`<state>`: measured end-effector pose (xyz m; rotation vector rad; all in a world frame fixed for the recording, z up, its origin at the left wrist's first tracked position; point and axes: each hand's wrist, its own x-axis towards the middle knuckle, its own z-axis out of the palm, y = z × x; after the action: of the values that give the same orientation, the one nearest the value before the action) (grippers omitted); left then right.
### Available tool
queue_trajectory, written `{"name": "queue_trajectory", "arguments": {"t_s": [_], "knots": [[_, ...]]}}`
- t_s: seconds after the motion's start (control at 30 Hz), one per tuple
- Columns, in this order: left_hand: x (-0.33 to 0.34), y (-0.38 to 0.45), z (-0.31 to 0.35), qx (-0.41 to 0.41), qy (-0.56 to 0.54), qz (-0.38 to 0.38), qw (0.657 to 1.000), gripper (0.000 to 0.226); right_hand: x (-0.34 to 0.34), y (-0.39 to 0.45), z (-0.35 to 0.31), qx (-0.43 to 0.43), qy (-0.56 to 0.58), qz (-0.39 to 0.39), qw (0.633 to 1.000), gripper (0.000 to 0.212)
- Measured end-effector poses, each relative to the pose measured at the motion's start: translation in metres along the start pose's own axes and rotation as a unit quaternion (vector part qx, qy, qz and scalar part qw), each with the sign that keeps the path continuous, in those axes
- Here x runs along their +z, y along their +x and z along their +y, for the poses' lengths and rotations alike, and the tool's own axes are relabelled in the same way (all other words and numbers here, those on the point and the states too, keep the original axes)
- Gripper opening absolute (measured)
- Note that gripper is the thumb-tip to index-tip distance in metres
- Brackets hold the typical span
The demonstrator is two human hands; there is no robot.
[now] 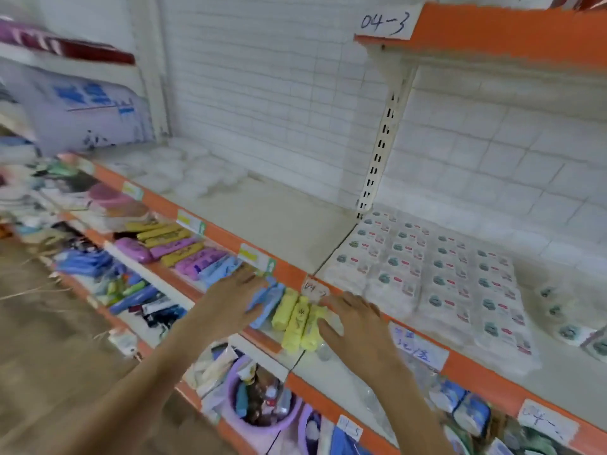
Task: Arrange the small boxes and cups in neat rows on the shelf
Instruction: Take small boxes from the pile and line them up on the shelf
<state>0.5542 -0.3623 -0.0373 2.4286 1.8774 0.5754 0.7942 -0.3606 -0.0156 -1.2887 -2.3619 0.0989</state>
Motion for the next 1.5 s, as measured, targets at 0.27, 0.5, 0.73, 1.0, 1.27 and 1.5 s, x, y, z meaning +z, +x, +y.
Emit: {"name": "queue_trajectory", "arguments": {"t_s": [0.27,0.5,0.73,1.0,1.27,1.5], "knots": [[-0.004,-0.15,-0.03,-0.252,0.002,-0.014,0.968,0.037,0.082,-0.002,-0.07,-0.101,0.136,-0.144,0.975,0.032],[-0.013,-0.21,-0.085,-0.337,-0.01,0.042,0.94,0.028,0.122,0.028,-0.131,-0.166,0.186,-0.192,0.949,0.03],[-0.043,-0.202,-0.188,-0.333,-0.025,0.05,0.941,0.027,0.166,0.102,-0.198,-0.159,0.188,-0.184,0.951,0.031],[-0.086,-0.189,-0.318,-0.303,-0.02,0.038,0.952,0.028,0.207,0.19,-0.266,-0.147,0.176,-0.167,0.959,0.032],[-0.102,-0.101,-0.408,-0.222,-0.044,0.044,0.973,0.031,0.222,0.299,-0.272,-0.12,0.179,-0.122,0.969,0.029],[-0.134,0.023,-0.498,-0.133,-0.06,0.067,0.987,0.026,0.233,0.433,-0.254,-0.1,0.192,-0.03,0.976,0.023]]}}
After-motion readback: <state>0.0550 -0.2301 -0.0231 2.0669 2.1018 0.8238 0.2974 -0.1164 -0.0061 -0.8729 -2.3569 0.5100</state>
